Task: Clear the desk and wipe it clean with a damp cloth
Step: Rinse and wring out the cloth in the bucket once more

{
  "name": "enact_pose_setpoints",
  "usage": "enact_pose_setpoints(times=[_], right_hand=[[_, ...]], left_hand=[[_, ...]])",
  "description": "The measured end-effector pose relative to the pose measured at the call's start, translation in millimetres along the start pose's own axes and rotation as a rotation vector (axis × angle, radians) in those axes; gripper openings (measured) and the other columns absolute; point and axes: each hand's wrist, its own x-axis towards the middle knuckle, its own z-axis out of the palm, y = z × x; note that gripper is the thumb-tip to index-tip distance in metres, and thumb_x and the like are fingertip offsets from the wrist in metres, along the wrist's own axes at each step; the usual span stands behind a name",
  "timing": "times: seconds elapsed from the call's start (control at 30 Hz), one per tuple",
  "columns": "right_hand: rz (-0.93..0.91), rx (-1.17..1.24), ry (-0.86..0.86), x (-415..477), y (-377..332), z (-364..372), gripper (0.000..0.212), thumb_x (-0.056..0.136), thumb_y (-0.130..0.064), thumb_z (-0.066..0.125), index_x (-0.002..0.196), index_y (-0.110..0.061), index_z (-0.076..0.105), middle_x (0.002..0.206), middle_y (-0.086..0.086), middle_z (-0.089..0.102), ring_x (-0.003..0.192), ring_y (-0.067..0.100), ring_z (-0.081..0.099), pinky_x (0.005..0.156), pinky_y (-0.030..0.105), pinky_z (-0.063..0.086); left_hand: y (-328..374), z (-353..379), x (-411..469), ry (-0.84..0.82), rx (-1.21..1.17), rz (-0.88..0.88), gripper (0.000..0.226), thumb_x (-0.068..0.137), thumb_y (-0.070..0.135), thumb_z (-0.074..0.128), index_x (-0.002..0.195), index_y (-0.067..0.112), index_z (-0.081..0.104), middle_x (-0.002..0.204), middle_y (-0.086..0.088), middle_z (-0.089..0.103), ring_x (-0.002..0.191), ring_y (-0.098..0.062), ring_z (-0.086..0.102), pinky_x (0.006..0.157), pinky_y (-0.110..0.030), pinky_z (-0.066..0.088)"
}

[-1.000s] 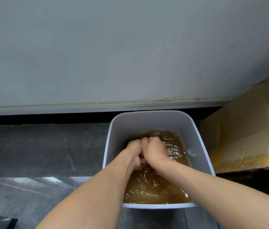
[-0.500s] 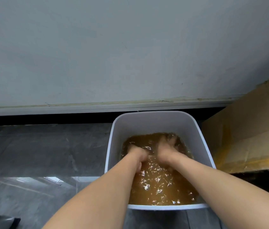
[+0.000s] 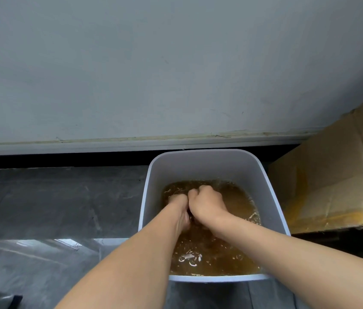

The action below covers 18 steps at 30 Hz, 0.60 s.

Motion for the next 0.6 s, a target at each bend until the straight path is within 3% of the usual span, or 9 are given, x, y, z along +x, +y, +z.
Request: enact_pose_setpoints(times=[0.07,0.13,0.27,0.37,0.43,0.47,0.5,0.53,0.6], right_hand=[[-0.035,-0.017,0.022,1.9,2.9,-3.1,0.037,0.103,-0.033,0.037,0.112,-0.009,0.064,0.116,0.019,0.066,0.103,0.037,0.063,0.09,0.041,0.052],[-0.017,-0.006,0.035,10.0,6.0,-8.5,0.038,0.104,-0.031,0.036,0.107,-0.006,0.065,0.113,0.022,0.067,0.097,0.036,0.063,0.085,0.038,0.05],[0.019,-0.083,0.127,28.7,18.8,-25.4,0.035,0.108,-0.026,0.034,0.088,-0.008,0.056,0.11,0.024,0.067,0.092,0.039,0.064,0.079,0.039,0.051],[0.029,-0.214,0.112,34.8,25.1,-28.6,0.033,0.108,-0.026,0.034,0.12,-0.003,0.055,0.126,0.025,0.061,0.112,0.041,0.06,0.088,0.037,0.045],[0.053,-0.292,-0.015,34.1,26.0,-26.6,0.05,0.103,-0.021,0.042,0.147,0.0,0.029,0.138,0.028,0.051,0.123,0.042,0.055,0.098,0.041,0.044],[0.053,-0.344,-0.084,33.4,27.0,-24.8,0.065,0.101,-0.019,0.046,0.153,0.001,0.013,0.143,0.03,0.045,0.126,0.042,0.053,0.1,0.043,0.044],[0.041,-0.406,-0.132,31.1,27.8,-24.3,0.072,0.099,-0.016,0.049,0.155,0.001,0.007,0.144,0.03,0.041,0.127,0.042,0.052,0.101,0.043,0.044],[0.016,-0.466,-0.157,30.1,29.8,-23.5,0.071,0.098,-0.014,0.051,0.155,-0.002,0.008,0.145,0.028,0.04,0.128,0.041,0.051,0.102,0.044,0.044],[-0.004,-0.55,-0.199,28.0,32.3,-20.9,0.069,0.098,-0.007,0.048,0.156,-0.01,0.012,0.151,0.023,0.036,0.135,0.039,0.045,0.109,0.043,0.039]], left_hand=[[0.3,1.0,-6.0,-0.02,0.052,0.021,0.033,0.102,0.029,0.045,0.08,0.008,0.059,0.062,-0.011,0.062,0.058,-0.024,0.059,0.046,-0.024,0.041],[0.1,2.6,-11.5,-0.085,0.196,0.017,0.039,0.101,0.03,0.045,0.068,0.01,0.052,0.042,-0.005,0.051,0.035,-0.017,0.05,0.033,-0.015,0.032],[4.1,6.9,-13.5,-0.204,0.375,-0.041,0.042,0.1,0.026,0.042,0.059,0.02,0.04,0.042,0.005,0.037,0.028,-0.006,0.025,0.029,-0.011,0.014],[3.7,6.4,-7.9,-0.187,0.353,-0.063,0.042,0.104,0.034,0.045,0.064,0.02,0.043,0.052,0.005,0.035,0.035,-0.004,0.02,0.03,-0.013,0.013],[1.3,5.2,-5.1,-0.125,0.356,-0.04,0.034,0.103,0.029,0.05,0.071,0.017,0.051,0.057,0.003,0.044,0.037,-0.006,0.032,0.03,-0.014,0.022],[-0.4,4.0,-3.4,-0.075,0.401,0.008,0.026,0.102,0.023,0.052,0.078,0.014,0.055,0.063,0.0,0.052,0.043,-0.009,0.043,0.034,-0.016,0.031],[-2.6,3.9,-1.7,-0.022,0.467,0.073,0.011,0.099,0.018,0.055,0.091,0.012,0.058,0.075,-0.004,0.059,0.057,-0.015,0.055,0.042,-0.021,0.043],[-4.5,3.3,-1.3,0.06,0.528,0.145,0.013,0.097,0.015,0.057,0.11,0.011,0.056,0.095,-0.009,0.063,0.077,-0.022,0.062,0.057,-0.028,0.053],[-7.1,3.6,2.3,0.16,0.583,0.177,0.048,0.096,0.011,0.056,0.141,0.011,0.038,0.124,-0.013,0.055,0.105,-0.029,0.059,0.077,-0.038,0.058]])
